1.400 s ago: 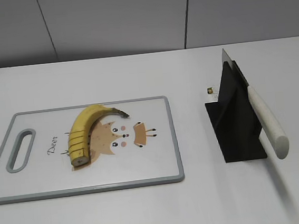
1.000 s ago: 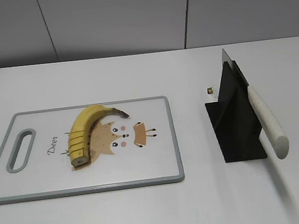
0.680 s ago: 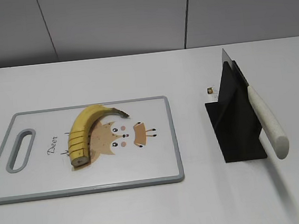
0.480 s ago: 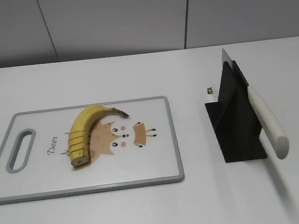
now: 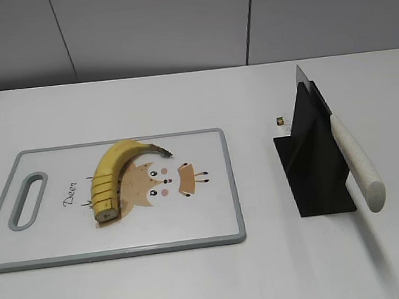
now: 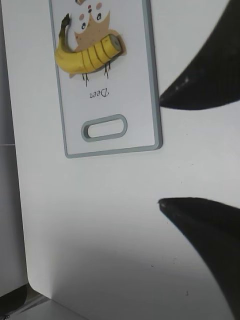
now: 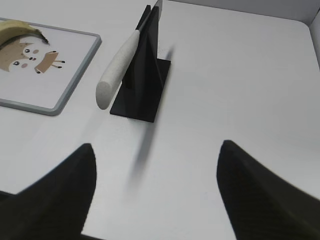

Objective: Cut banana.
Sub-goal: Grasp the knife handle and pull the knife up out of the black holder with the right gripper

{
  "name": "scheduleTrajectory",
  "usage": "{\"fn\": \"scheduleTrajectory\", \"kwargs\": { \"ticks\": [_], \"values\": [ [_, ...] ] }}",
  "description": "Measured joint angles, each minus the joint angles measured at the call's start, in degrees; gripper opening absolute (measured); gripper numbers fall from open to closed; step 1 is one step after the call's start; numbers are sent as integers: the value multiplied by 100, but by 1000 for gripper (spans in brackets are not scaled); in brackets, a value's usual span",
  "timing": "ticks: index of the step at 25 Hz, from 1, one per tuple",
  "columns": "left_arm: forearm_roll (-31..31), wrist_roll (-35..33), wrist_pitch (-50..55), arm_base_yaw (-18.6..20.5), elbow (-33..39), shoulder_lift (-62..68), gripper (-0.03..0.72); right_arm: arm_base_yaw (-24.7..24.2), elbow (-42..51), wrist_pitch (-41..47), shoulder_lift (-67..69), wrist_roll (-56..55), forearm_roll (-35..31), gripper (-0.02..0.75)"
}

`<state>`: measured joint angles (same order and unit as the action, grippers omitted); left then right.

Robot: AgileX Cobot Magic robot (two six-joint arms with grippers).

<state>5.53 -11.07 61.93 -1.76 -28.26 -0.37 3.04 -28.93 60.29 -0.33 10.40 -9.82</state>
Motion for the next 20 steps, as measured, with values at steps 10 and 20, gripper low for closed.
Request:
{"fn": "scheduleTrajectory", "kwargs": {
  "ticks": [10, 20],
  "values": [
    [0, 0, 0, 0, 0, 0, 543, 0, 0, 0, 28, -92, 0, 570],
    [0, 0, 0, 0, 0, 0, 543, 0, -773, 418, 1413, -603, -4, 570]
  ]
}}
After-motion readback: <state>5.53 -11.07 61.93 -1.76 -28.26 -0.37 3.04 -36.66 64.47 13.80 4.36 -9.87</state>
